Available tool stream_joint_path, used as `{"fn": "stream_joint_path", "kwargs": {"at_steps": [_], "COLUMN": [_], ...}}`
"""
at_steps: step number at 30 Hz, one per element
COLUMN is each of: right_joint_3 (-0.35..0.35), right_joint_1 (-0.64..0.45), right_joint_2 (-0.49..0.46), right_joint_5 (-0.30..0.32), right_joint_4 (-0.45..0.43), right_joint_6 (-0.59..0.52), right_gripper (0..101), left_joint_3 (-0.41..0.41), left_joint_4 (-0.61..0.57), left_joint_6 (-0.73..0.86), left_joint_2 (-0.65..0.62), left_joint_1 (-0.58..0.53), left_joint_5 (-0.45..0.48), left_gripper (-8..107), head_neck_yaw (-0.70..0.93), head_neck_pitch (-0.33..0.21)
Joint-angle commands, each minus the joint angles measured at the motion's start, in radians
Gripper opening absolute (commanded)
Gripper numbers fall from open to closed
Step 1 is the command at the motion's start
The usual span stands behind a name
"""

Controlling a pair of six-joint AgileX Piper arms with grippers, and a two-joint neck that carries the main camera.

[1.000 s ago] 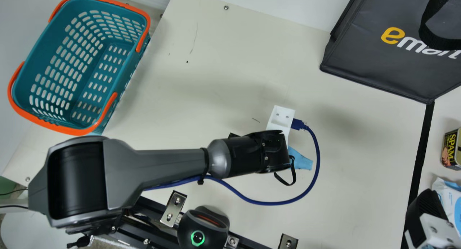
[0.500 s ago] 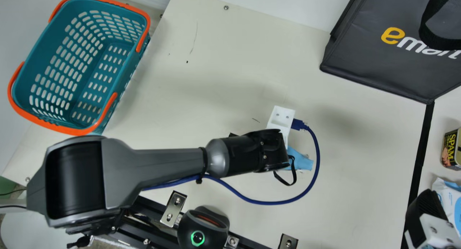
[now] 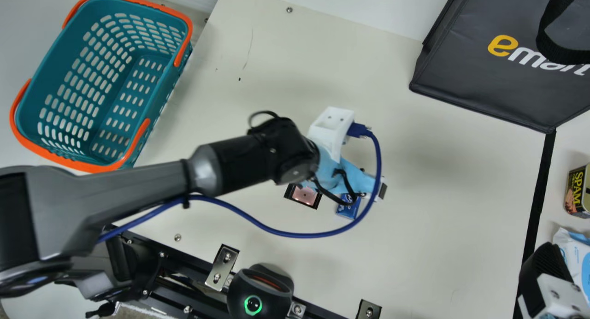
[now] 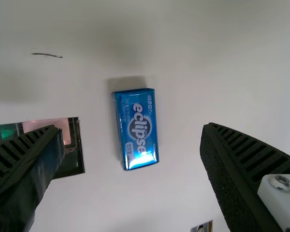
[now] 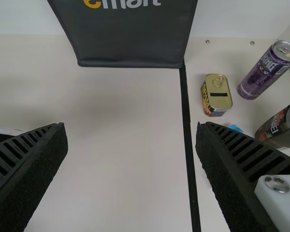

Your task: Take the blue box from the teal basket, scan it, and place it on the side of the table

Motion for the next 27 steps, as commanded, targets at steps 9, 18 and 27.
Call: {"fn": "stream_joint_path", "kwargs": {"at_steps": [9, 18, 27], "right_joint_3": [0.000, 0.000, 0.000], "right_joint_1": [0.000, 0.000, 0.000], "right_joint_2": [0.000, 0.000, 0.000], "right_joint_5": [-0.001, -0.001, -0.001], "right_joint_4": [0.000, 0.000, 0.000], "right_joint_6": [0.000, 0.000, 0.000], "right_gripper": [95, 95, 95], "left_joint_3": [0.095, 0.150, 0.173], "left_joint_4": [-0.131, -0.141, -0.054], "left_joint_6": [0.388, 0.546, 0.568], "left_joint_2": [-0.226, -0.404, -0.580], "left_joint_1": [0.206, 0.386, 0.525], "left_joint_5": [0.096, 0.204, 0.308], "left_gripper": [90, 90, 90], "head_neck_yaw": [0.004, 0.004, 0.004], "head_neck_pitch": [-0.029, -0.029, -0.029]}}
